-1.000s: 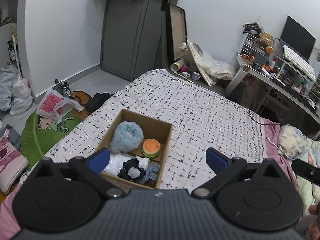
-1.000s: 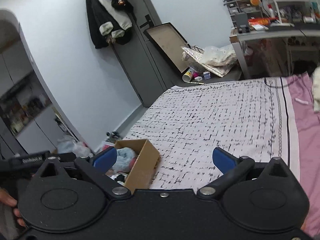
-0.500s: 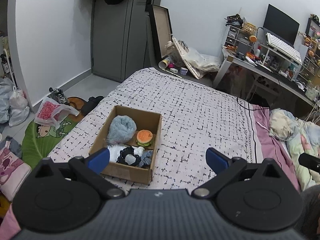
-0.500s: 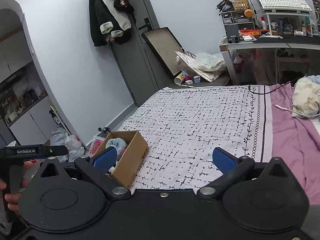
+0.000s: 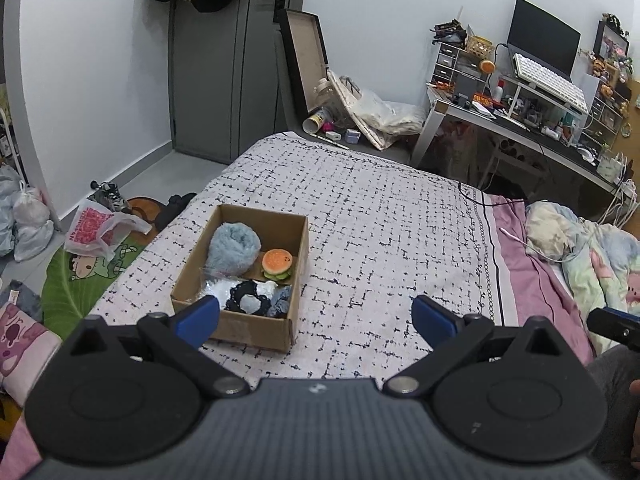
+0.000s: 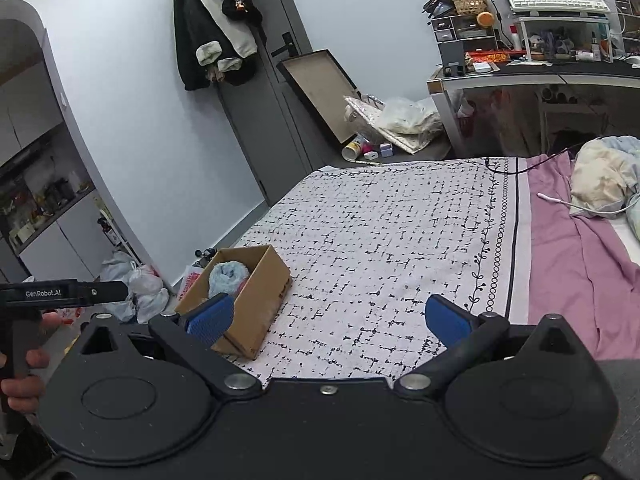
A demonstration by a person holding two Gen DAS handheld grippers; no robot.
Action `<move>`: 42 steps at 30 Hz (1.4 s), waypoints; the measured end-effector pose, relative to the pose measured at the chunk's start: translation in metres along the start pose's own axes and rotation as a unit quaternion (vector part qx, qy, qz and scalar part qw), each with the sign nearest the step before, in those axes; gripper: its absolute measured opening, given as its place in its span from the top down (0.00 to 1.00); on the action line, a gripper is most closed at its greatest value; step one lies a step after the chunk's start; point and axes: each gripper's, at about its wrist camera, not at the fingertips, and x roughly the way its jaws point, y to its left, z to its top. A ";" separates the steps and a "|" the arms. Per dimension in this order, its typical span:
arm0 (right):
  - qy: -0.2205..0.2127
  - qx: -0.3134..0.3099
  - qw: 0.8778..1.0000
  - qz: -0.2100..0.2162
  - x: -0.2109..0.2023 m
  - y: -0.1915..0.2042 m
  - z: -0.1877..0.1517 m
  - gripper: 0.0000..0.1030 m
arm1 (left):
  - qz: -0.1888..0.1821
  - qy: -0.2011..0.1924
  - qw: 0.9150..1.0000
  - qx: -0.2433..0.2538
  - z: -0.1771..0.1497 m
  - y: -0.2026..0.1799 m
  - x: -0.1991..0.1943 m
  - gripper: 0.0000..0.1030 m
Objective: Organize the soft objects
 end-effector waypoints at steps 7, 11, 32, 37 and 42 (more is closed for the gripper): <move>0.010 -0.010 1.000 -0.002 0.007 0.003 0.000 0.00 | -0.027 -0.006 1.000 0.000 -0.004 -0.001 0.001 0.02; 0.016 -0.018 1.000 -0.007 0.010 0.006 -0.001 0.00 | -0.017 0.005 1.000 0.005 -0.008 -0.001 0.010 0.02; 0.023 -0.025 0.999 -0.017 0.016 0.009 0.000 0.00 | 0.003 0.007 1.000 -0.003 -0.007 0.008 0.014 0.02; 0.023 -0.026 0.999 -0.020 0.016 0.009 0.000 0.00 | 0.005 0.006 1.000 -0.005 -0.007 0.009 0.013 0.02; 0.022 -0.027 0.999 -0.021 0.016 0.008 0.001 0.00 | 0.006 0.005 1.000 -0.005 -0.006 0.010 0.011 0.02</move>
